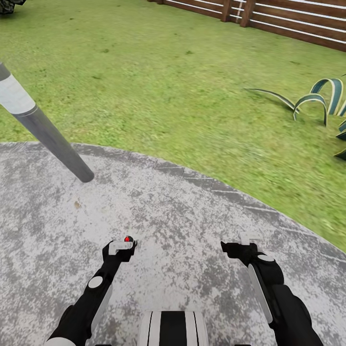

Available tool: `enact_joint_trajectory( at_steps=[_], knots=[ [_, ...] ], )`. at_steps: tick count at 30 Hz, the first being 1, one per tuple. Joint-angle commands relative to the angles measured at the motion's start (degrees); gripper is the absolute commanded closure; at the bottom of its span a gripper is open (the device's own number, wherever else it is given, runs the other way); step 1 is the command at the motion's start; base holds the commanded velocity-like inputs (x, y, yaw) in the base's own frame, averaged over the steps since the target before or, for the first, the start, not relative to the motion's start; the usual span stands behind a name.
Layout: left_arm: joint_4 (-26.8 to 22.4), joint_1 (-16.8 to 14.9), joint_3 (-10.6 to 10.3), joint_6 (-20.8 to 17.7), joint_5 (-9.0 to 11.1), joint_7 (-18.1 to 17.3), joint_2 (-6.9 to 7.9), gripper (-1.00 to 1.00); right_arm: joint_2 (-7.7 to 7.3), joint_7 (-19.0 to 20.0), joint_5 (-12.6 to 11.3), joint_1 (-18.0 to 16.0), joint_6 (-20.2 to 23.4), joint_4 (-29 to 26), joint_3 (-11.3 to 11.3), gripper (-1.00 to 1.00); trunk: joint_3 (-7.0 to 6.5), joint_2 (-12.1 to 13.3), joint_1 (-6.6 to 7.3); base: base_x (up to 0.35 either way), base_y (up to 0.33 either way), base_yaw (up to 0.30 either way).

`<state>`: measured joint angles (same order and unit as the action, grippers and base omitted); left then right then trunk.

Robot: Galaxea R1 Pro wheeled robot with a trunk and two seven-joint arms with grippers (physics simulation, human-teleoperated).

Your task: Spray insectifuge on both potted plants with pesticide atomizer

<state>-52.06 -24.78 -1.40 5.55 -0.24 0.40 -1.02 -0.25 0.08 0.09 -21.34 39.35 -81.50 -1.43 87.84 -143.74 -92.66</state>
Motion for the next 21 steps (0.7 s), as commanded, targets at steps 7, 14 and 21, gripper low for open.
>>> enact_joint_trajectory(
  at_steps=[7, 14, 21],
  knots=[
    [0.1, 0.0, -0.1, 0.2, 0.0, 0.0, 0.02, -1.00, -0.01, 0.0, 0.1, 0.0, 0.3, -0.1, 0.0, -1.00, 0.84, -0.1, -0.07, 0.001, 0.000, 0.000],
    [0.0, 0.0, -0.1, 0.2, 0.0, 0.0, 0.01, -1.00, -0.01, 0.0, 0.0, 0.0, 0.3, -0.1, -0.1, -1.00, 2.95, -0.1, -0.25, 0.000, 0.000, 0.000],
    [0.0, 0.0, -0.2, 0.3, 0.0, 0.0, 0.03, -1.00, -0.01, 0.0, 0.1, 0.0, 0.3, -0.1, -0.1, -1.00, 5.14, -0.2, -0.43, 0.000, 0.000, 0.000]
  ],
)
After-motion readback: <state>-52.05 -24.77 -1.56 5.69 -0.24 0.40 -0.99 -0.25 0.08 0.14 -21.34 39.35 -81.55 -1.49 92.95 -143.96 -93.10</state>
